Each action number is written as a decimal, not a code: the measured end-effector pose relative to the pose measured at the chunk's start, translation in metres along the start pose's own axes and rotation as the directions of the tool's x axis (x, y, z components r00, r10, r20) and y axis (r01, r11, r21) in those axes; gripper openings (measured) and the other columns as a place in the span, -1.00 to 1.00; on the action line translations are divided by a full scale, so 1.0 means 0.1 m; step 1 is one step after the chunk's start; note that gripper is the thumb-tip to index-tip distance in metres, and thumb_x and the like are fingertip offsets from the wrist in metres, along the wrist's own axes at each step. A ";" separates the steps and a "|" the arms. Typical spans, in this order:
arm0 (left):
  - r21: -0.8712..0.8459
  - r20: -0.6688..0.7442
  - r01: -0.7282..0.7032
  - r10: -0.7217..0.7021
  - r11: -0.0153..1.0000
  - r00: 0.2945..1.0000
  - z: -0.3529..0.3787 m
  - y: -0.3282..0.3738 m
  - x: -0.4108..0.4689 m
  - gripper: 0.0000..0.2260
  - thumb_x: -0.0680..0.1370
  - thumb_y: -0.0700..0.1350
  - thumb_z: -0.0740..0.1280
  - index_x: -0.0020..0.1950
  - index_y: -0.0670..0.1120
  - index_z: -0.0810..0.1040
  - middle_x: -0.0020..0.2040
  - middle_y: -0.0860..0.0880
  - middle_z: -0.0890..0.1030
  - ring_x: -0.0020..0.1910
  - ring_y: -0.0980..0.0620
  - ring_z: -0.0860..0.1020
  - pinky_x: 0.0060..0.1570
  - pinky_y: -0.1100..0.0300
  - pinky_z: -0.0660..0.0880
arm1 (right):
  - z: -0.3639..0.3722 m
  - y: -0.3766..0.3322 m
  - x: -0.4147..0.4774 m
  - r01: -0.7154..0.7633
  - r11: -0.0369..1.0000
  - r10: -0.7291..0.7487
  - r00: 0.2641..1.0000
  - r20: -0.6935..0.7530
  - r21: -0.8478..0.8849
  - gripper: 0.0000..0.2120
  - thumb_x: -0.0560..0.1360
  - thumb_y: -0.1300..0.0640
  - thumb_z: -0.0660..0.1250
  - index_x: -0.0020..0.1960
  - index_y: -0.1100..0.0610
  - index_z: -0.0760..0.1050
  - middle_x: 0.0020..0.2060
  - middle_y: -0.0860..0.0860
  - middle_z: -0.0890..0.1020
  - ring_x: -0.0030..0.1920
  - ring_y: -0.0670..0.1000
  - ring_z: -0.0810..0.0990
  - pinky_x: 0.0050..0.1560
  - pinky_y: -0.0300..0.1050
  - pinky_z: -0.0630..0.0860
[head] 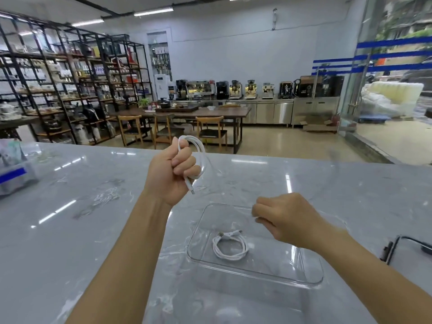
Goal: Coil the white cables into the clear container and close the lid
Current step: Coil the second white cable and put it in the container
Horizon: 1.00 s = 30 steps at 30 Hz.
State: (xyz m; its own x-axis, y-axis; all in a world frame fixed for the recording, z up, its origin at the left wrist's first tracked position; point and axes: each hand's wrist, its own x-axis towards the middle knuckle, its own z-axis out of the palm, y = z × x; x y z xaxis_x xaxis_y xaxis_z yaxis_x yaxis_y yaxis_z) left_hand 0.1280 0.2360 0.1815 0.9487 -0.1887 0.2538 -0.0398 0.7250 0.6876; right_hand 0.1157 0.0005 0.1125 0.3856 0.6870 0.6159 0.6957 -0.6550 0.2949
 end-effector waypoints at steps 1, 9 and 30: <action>0.109 -0.040 0.006 -0.002 0.994 0.999 0.03 -0.05 0.02 -0.66 0.65 -0.04 -0.03 -0.26 -0.07 0.36 -0.61 0.08 0.27 -0.67 0.18 0.22 -0.60 0.37 0.33 | -0.06 -0.06 0.04 0.042 0.998 -0.041 0.999 -0.006 0.036 -0.87 0.40 0.15 0.19 -0.30 0.10 0.45 -0.48 -0.04 0.53 -0.61 0.03 0.41 -0.62 -0.26 0.27; 0.618 -0.017 0.133 -0.157 0.775 0.988 0.31 -0.56 -0.04 -0.71 0.65 -0.11 0.02 -0.18 -0.21 0.38 -0.55 -0.02 0.55 -0.60 0.07 0.51 -0.56 0.28 0.48 | -0.39 -0.13 0.30 -0.038 0.876 0.159 0.964 -0.214 0.481 -0.81 0.46 0.11 0.30 -0.20 0.21 0.59 -0.37 -0.10 0.56 -0.39 -0.16 0.40 -0.37 -0.27 0.42; 0.560 0.006 0.288 -0.351 0.777 0.936 0.36 -0.85 -0.02 -0.63 0.57 0.07 0.13 -0.29 -0.14 0.46 -0.62 0.10 0.17 -0.67 0.17 0.10 -0.61 0.30 0.04 | -0.29 0.15 0.10 -0.512 0.025 0.610 0.688 0.393 0.859 -0.78 0.52 0.21 0.26 -0.15 0.33 0.60 -0.52 0.01 0.43 -0.61 -0.13 0.20 -0.59 -0.33 0.13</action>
State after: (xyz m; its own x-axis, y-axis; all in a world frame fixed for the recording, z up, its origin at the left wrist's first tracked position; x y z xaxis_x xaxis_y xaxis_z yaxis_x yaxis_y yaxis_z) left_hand 0.1181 0.1509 0.1465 0.9005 -0.4349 0.0005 0.0663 0.1386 0.9881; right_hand 0.1125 -0.0113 0.1446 0.9279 0.1967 0.3168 0.3401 -0.0979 -0.9353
